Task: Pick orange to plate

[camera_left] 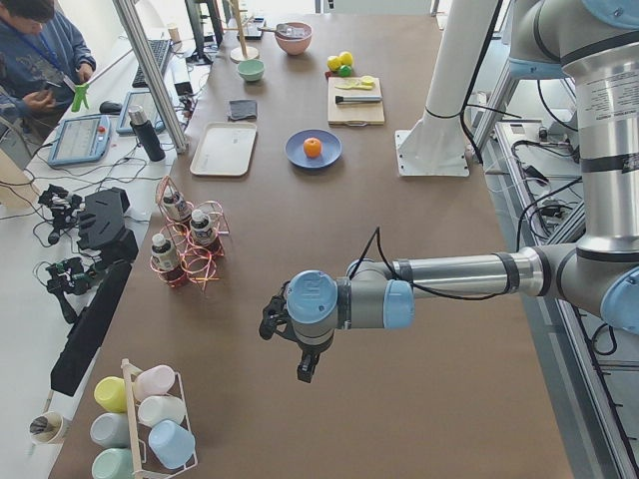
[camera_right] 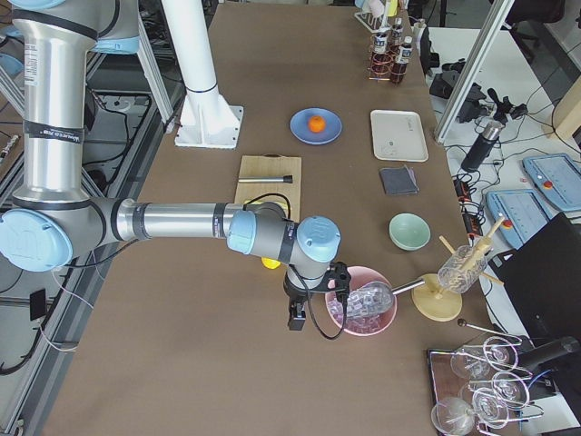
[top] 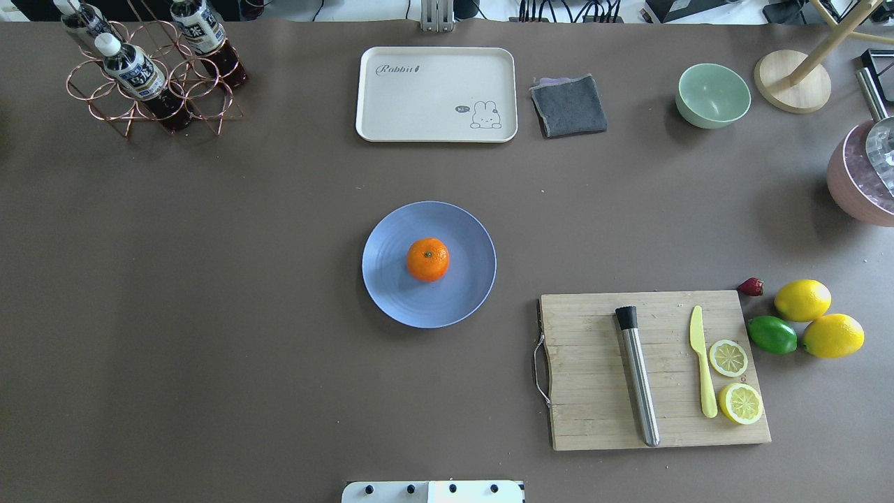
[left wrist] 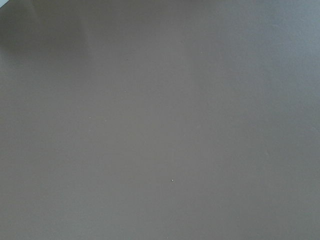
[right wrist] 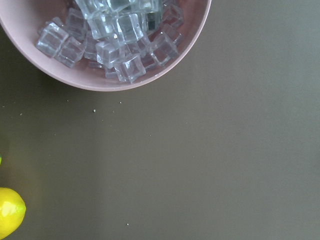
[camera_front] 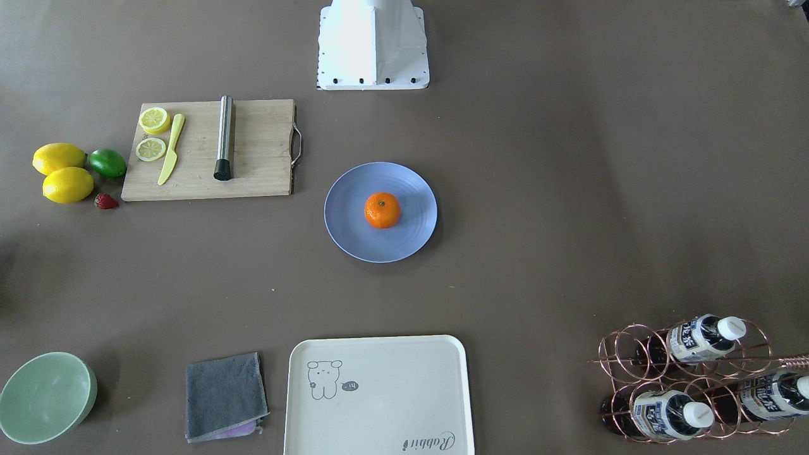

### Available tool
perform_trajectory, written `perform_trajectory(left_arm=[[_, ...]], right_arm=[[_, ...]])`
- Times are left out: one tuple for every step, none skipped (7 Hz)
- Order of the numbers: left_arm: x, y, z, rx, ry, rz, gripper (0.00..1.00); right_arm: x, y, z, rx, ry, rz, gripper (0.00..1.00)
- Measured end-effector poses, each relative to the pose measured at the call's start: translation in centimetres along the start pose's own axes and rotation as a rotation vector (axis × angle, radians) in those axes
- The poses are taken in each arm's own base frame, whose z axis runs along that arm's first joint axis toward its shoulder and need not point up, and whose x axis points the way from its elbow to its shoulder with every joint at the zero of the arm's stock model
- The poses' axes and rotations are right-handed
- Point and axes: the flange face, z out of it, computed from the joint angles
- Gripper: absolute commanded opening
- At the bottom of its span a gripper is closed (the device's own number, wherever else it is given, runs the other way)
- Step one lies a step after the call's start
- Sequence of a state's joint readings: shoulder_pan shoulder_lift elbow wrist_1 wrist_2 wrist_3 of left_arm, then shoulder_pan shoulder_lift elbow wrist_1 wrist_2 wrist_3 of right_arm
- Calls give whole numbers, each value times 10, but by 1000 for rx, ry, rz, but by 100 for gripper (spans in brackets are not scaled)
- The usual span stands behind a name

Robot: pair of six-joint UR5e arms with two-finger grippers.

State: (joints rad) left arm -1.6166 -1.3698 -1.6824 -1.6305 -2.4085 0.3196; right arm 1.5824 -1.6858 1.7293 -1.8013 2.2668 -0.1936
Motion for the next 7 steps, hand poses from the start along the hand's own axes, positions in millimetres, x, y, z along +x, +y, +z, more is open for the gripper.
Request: perform_trajectory(left_arm=[[0,1,0,-2,-2,0,98],[-1,1,0,-3,-3,-1,98],[-1,2,1,-4,-3,-2,98],[-1,2,1,-4,-3,-3,98],[-1,2,1,-6,-3,-4,98],[-2,2,2,-7,-3,-6,98],[-3,3,3,-10,-3,-10,98]], right_arm=[[-1,0,0,3,-13,-1,100],[-2,0,0,5,-22,-1,100],[-2,0,1,4,-26,0,100],[-1,0,1,3,-28,1,100],[0,0,2,1,-29,2,100],[0,0,3,0,-30,2,100],[0,1,3,-1,-30,2,100]])
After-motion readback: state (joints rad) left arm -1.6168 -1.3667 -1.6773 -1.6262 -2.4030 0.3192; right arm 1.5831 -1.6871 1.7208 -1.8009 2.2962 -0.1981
